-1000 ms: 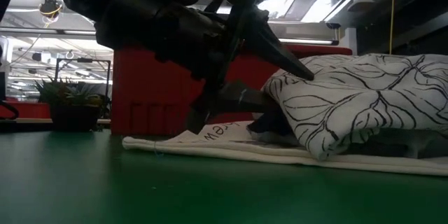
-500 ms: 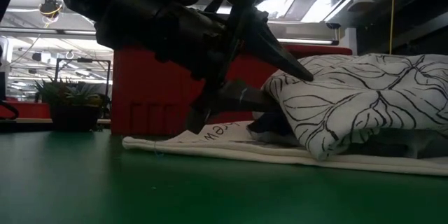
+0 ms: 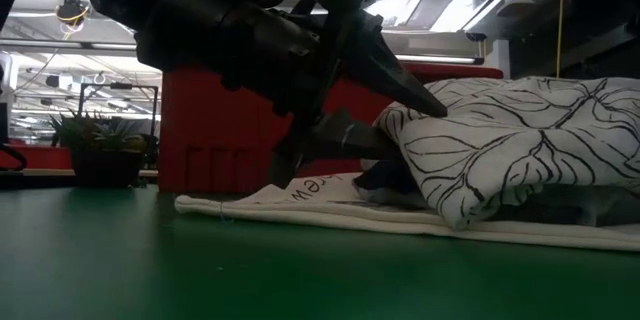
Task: Fold laundry
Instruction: Fold the patterned white shirt
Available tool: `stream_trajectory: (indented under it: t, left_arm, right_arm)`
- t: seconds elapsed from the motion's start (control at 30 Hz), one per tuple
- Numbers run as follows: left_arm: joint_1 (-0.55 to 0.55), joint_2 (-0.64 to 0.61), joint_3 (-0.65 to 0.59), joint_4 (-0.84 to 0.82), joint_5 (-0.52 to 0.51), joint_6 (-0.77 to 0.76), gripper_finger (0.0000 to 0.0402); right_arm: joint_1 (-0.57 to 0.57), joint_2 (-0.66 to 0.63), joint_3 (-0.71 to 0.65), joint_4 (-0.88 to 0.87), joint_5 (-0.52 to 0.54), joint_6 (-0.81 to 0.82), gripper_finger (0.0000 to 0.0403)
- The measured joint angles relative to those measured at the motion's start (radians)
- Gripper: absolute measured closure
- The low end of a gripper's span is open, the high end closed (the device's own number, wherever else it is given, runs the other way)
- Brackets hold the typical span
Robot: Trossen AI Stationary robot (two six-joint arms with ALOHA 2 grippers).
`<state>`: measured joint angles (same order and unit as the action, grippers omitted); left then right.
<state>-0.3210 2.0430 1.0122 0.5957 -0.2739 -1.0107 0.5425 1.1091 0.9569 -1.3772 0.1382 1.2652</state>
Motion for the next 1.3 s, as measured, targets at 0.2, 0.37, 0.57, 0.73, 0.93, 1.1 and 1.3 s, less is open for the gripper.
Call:
stream_trajectory:
  t: [0.2,0.37,0.57,0.73,0.93,1.1,1.3]
  left_arm:
    - [0.0,0.0,0.0,0.0,0.001,0.0,0.0228]
    - [0.0,0.0,0.0,0.0,0.002,0.0,0.0228]
    - [0.0,0.0,0.0,0.0,0.002,0.0,0.0228]
    - [0.0,0.0,0.0,0.0,0.002,0.0,0.0228]
    - [0.0,0.0,0.0,0.0,0.002,0.0,0.0228]
    - [0.0,0.0,0.0,0.0,0.002,0.0,0.0228]
    - [0.0,0.0,0.0,0.0,0.002,-0.001,0.0228]
  right_arm:
    - [-0.061,-0.025,-0.068,0.055,-0.053,-0.045,0.0168]
    - [-0.068,-0.024,-0.138,0.07,-0.08,-0.044,0.0168]
    - [-0.065,-0.025,-0.185,0.109,-0.08,-0.044,0.0168]
    - [-0.065,-0.025,-0.188,0.169,-0.079,-0.077,0.0168]
    - [-0.065,-0.025,-0.188,0.244,-0.079,-0.12,0.0168]
    - [-0.065,-0.025,-0.188,0.265,-0.079,-0.144,0.0169]
    - [-0.065,-0.024,-0.188,0.266,-0.08,-0.162,0.0204]
